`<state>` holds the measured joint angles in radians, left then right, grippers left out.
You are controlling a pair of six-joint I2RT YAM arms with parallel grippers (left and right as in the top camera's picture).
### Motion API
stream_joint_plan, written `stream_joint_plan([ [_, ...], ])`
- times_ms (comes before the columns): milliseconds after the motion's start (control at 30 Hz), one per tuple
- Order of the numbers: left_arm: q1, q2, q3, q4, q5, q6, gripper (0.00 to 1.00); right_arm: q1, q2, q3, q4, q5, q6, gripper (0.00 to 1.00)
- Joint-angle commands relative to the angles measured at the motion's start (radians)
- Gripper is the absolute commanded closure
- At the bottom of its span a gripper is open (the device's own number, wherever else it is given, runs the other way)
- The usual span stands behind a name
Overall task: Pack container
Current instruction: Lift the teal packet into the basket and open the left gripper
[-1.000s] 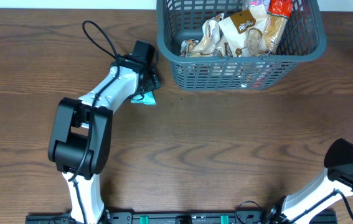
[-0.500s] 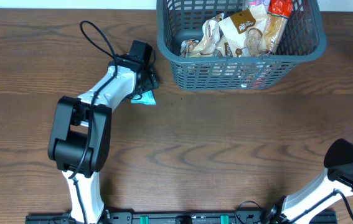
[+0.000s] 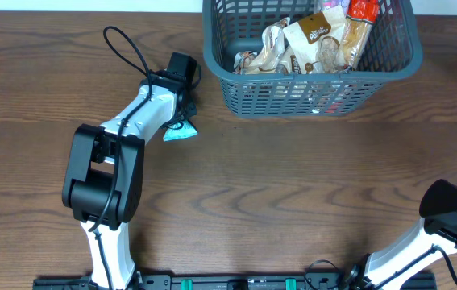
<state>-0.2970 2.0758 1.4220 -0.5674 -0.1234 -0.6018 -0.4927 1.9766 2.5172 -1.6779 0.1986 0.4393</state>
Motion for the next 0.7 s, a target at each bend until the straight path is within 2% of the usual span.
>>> stream_joint_plan([
  [0, 0.000, 0.014, -0.002, -0.019, -0.001, 0.002, 0.94, -0.014, -0.002, -0.003, 0.002, 0.011, -0.010, 0.01],
  [167, 0.003, -0.080, 0.019, -0.157, -0.095, -0.010, 0.94, -0.014, -0.002, -0.003, 0.002, 0.011, -0.010, 0.01],
  [333, 0.004, -0.314, 0.057, -0.295, -0.209, -0.008, 0.94, -0.014, -0.002, -0.003, 0.002, 0.011, -0.010, 0.01],
  [500, 0.003, -0.587, 0.124, -0.288, -0.215, -0.001, 0.94, -0.014, -0.002, -0.003, 0.002, 0.011, -0.010, 0.01],
  [667, -0.005, -0.733, 0.235, -0.212, -0.198, -0.042, 0.94, -0.014, -0.002, -0.003, 0.002, 0.011, -0.010, 0.01],
])
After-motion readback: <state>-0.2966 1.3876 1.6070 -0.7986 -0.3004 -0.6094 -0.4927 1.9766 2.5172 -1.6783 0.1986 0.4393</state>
